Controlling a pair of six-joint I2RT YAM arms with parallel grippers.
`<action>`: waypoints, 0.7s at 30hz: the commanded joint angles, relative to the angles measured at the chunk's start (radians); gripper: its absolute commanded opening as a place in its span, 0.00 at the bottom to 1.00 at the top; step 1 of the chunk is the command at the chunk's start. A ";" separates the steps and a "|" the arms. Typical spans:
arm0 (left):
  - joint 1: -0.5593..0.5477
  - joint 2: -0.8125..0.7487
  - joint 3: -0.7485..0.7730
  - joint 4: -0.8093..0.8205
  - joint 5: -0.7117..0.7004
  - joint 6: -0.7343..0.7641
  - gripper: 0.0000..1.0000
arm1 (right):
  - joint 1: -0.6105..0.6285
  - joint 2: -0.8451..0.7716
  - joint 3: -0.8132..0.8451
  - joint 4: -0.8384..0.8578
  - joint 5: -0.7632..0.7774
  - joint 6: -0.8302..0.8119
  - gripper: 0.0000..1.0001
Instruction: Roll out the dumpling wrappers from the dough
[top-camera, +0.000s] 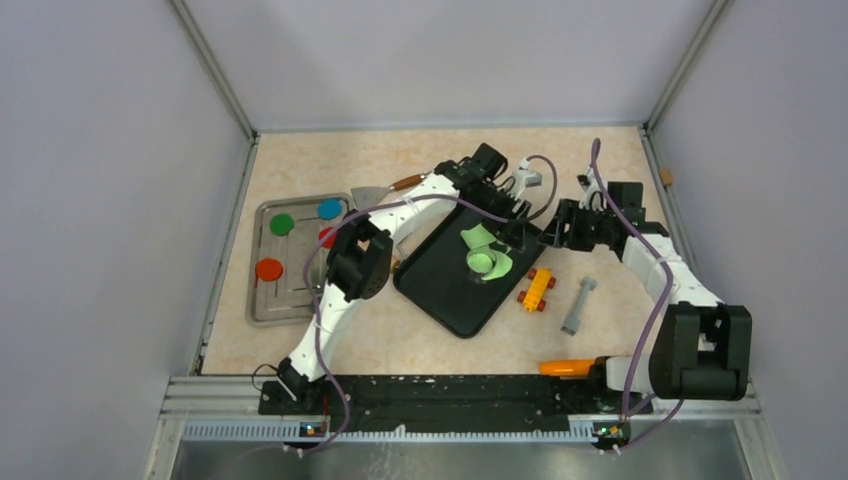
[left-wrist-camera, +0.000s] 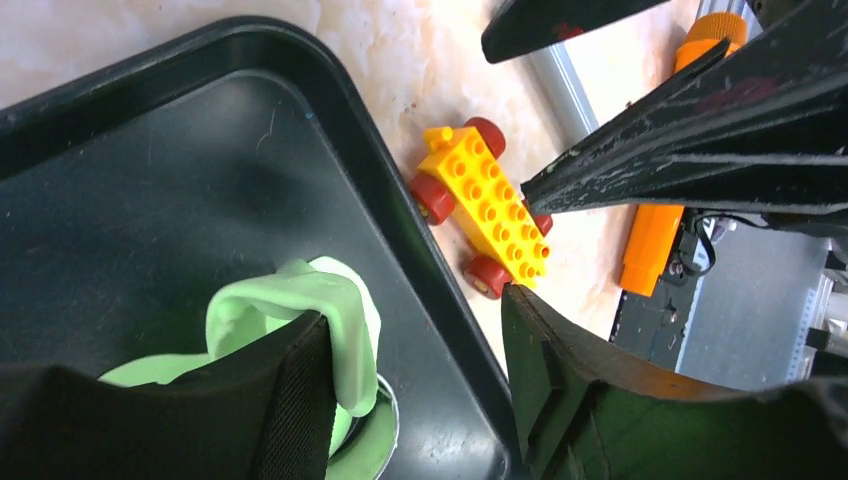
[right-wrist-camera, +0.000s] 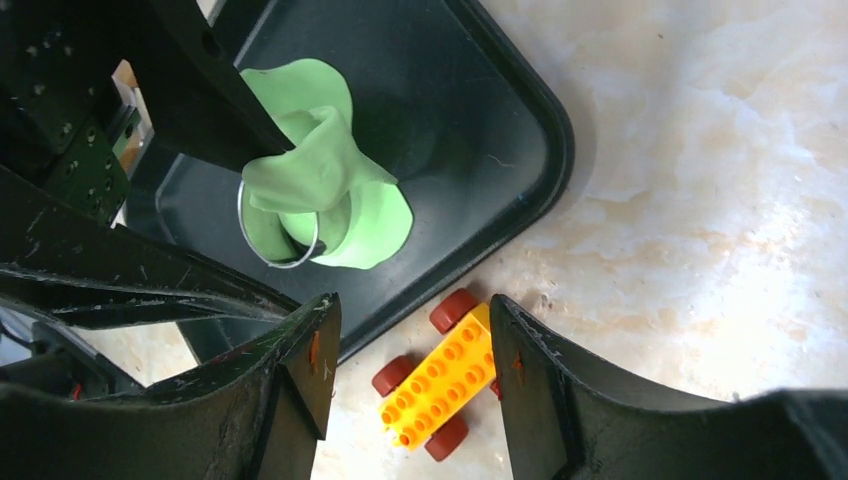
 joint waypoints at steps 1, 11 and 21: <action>0.029 -0.077 0.057 -0.102 0.077 0.114 0.62 | -0.012 0.045 0.044 0.075 -0.111 0.016 0.58; 0.089 -0.122 0.000 -0.106 0.340 0.067 0.74 | 0.015 0.236 0.171 0.169 -0.345 0.081 0.73; 0.086 -0.114 0.015 -0.120 0.342 0.096 0.76 | 0.131 0.332 0.234 0.198 -0.427 0.128 0.80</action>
